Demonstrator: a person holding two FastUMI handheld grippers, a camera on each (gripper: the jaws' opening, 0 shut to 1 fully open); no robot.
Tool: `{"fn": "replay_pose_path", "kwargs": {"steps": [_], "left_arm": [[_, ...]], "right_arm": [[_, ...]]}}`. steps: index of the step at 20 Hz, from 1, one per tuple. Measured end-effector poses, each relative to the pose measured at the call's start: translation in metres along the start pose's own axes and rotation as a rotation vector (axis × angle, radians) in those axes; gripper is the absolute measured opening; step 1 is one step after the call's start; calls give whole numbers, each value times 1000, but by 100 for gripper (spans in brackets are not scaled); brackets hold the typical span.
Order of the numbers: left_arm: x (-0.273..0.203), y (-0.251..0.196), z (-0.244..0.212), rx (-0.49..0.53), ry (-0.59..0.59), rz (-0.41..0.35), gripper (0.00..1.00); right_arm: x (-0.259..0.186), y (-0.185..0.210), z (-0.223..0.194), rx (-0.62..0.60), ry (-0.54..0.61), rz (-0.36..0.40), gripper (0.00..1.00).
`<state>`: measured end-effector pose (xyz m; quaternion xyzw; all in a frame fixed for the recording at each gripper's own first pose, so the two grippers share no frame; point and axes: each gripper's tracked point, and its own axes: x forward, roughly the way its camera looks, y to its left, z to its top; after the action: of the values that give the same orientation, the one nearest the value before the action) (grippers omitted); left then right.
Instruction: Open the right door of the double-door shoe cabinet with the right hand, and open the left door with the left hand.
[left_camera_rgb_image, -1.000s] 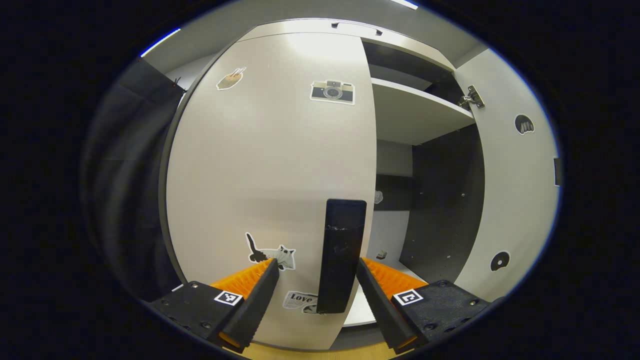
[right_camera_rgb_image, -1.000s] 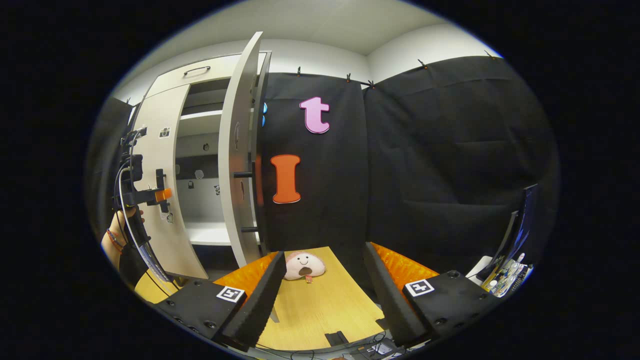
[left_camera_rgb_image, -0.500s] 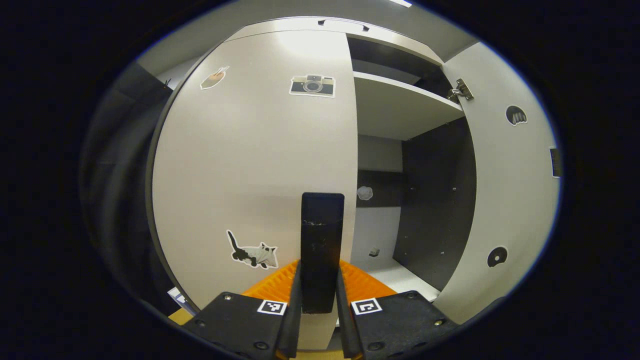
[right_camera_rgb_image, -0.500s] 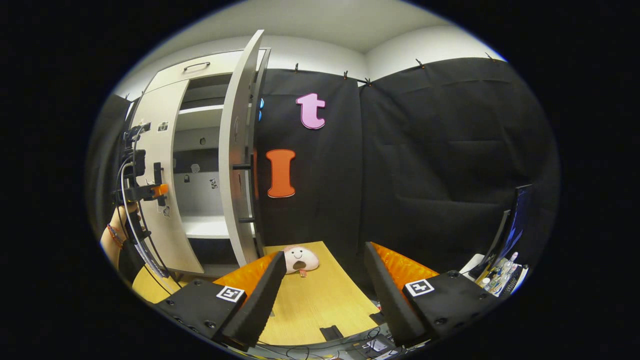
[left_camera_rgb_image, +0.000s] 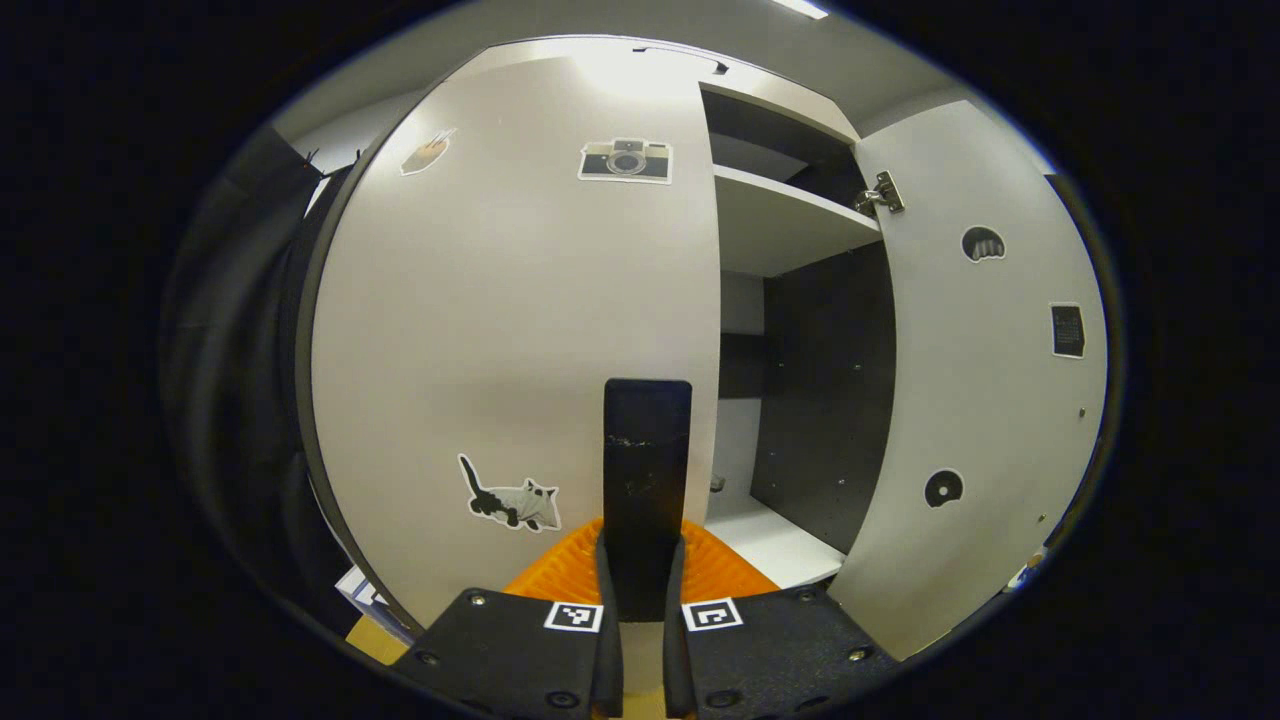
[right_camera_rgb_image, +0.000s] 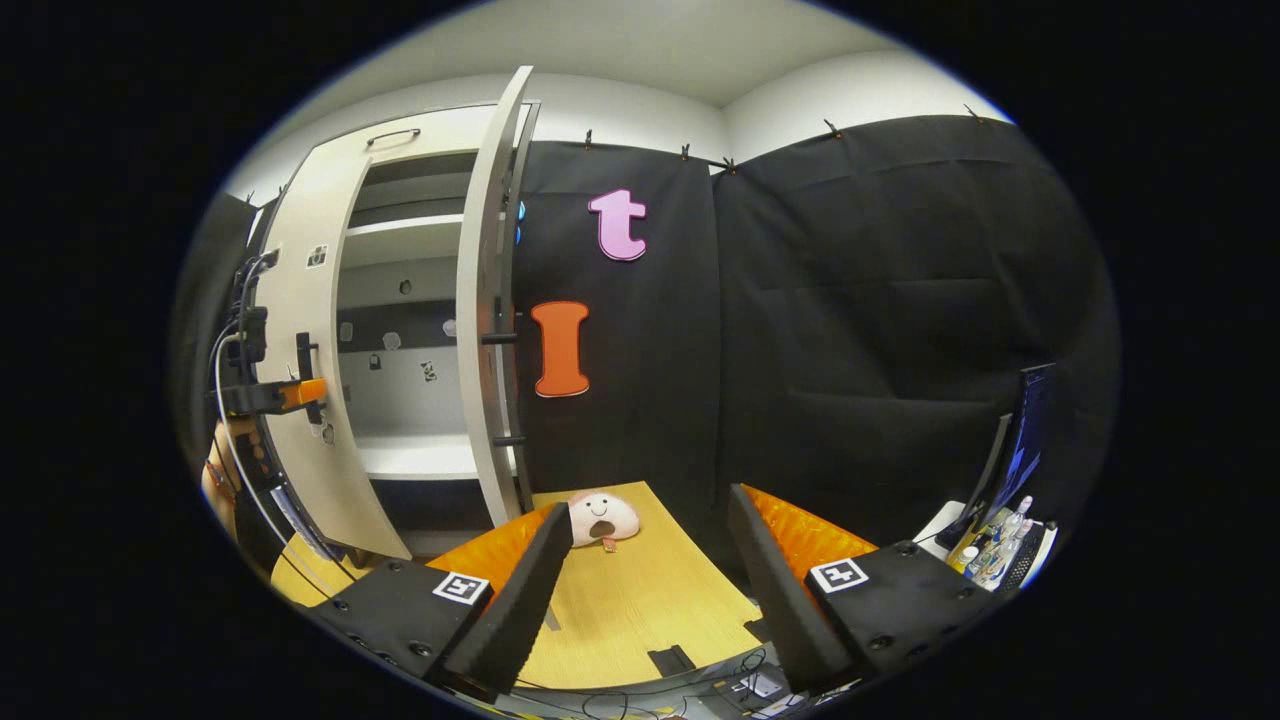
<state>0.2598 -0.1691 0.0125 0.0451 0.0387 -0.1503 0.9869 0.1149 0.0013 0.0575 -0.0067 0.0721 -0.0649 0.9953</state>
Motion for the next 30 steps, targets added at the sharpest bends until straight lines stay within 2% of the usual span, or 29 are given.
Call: {"fn": "replay_pose_path", "kwargs": {"steps": [6, 16, 22, 27, 28, 29, 30], "left_arm": [[-30, 9, -5, -12, -6, -59, 16], [-69, 28, -6, -2, -17, -91, 16], [-87, 45, -5, -3, -35, -44, 15], [-101, 63, -2, 14, -46, 24, 8], [-103, 68, -1, 22, -47, 37, 9], [-106, 74, -1, 28, -48, 49, 9], [-109, 79, -1, 33, -50, 63, 6]], "right_arm": [[-21, 28, 8, 2, -35, 20, 94], [9, 79, 14, 12, -32, 98, 94], [19, 96, 23, 8, -40, 126, 94], [20, 99, 32, -6, -67, 122, 94], [20, 102, 32, -4, -67, 126, 100], [21, 104, 31, -4, -64, 134, 100], [22, 107, 31, -6, -60, 141, 94]]}}
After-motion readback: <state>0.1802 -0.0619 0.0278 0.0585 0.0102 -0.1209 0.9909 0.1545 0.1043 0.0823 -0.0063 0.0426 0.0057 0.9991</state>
